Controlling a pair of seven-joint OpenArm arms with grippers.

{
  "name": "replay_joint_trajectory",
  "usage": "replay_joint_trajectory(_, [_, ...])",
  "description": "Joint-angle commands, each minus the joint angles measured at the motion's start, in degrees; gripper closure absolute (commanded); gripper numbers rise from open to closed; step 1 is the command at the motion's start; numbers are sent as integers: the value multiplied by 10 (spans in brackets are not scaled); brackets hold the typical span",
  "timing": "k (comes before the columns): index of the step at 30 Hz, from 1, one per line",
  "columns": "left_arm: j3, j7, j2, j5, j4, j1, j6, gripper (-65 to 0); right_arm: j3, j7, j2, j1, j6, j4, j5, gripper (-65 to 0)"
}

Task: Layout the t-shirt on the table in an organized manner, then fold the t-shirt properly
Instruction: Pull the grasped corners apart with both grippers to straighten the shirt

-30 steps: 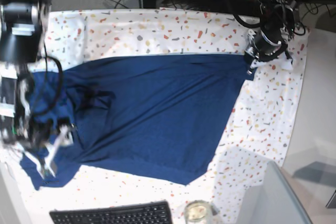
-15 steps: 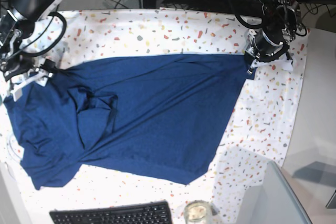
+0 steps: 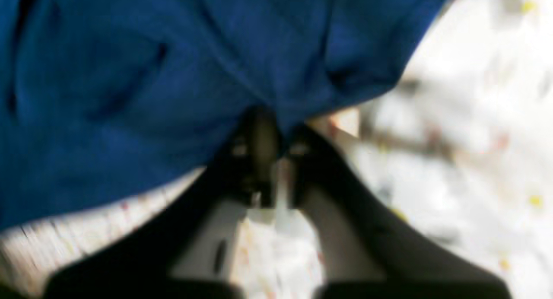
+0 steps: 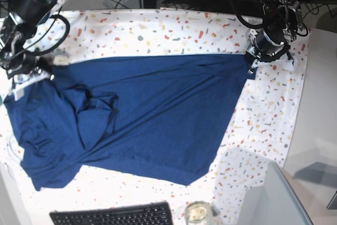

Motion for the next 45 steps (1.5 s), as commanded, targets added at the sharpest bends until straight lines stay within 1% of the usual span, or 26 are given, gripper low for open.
replay_joint_trajectory(1, [0,-4,-6,-2,20,-2,-2,0,1,-7,13,5,4,44,2,-6])
replay_joint_trajectory(2, [0,-4,-6,-2,30,2,-2,0,1,-33,11,2,7,82,2,-27])
replay_joint_trajectory(4, [0,-4,-6,-2,50,8,-2,0,1,-73,11,-10,7,145,2,-2])
replay_joint_trajectory(5, [0,-4,-6,-2,64,8,-2,0,0,-96,11,-14,7,177,2,0])
replay_joint_trajectory(8, [0,-4,-17,-2,94,18,-2,0,-2,-136,13,-24,7,235,1,0])
replay_joint_trajectory(10, [14,-4,-23,-2,102,20,-2,0,-3,-147,15,-31,7,243,0,0])
replay_joint_trajectory(13, [46,-4,-36,-2,100,29,-1,0,-4,-148,20,-46,7,238,0,0])
replay_joint_trajectory(16, [68,-5,-39,-2,88,36,-1,0,-4,-140,20,-54,7,196,-1,0])
replay_joint_trajectory(20, [79,-8,-38,-1,48,43,-1,0,-3,-86,21,-77,7,114,-1,-2])
replay_joint_trajectory(23, [79,-8,-34,28,28,43,-2,0,-1,-53,21,-88,7,65,-1,-5])
replay_joint_trajectory(24, [79,-8,-33,40,26,43,-3,0,-1,-49,21,-93,7,57,-1,-21])
replay_joint_trajectory(25, [80,-8,-33,50,26,43,-4,0,-1,-47,21,-98,7,57,0,-56])
replay_joint_trajectory(26, [80,-8,-33,57,26,43,-4,0,-1,-47,21,-103,7,63,0,-101])
replay_joint_trajectory(27, [80,-8,-33,60,26,43,-4,0,-3,-47,20,-112,7,78,1,-162])
replay_joint_trajectory(30, [80,-8,-33,60,26,43,-5,0,-3,-46,14,-135,7,145,1,-318])
replay_joint_trajectory(31, [80,-8,-33,60,26,43,-5,0,-4,-46,8,-141,7,168,1,-347])
replay_joint_trajectory(32, [80,-8,-33,60,26,43,-5,0,-5,-46,2,-149,8,197,1,-354])
replay_joint_trajectory(34, [80,-8,-33,60,27,43,-5,0,-38,-49,-3,-165,17,249,1,-354])
replay_joint_trajectory(36, [80,-8,-33,60,28,43,-5,0,-98,-49,-4,-184,24,288,1,-354])
replay_joint_trajectory(38, [80,-8,-33,60,28,43,-5,0,-160,-49,-5,-195,23,312,-1,-354])
replay_joint_trajectory(40, [80,-8,-33,59,28,43,-4,0,-210,-49,-6,-198,22,318,-1,-354])
replay_joint_trajectory(41, [80,-8,-33,59,28,43,-3,0,-223,-49,-6,-196,20,317,-2,-354])
replay_joint_trajectory(42, [80,-7,-33,59,28,43,-3,0,-221,-47,-9,-195,7,317,-2,-354])
replay_joint_trajectory(43, [80,-7,-33,59,28,43,-3,0,-210,-45,-20,-193,-13,317,-2,-354])
replay_joint_trajectory(44, [80,-7,-33,59,28,43,-3,0,-181,-43,-34,-190,-34,320,-2,-357])
replay_joint_trajectory(45, [80,-7,-33,59,28,43,-3,0,-153,-40,-41,-188,-47,320,-1,-357])
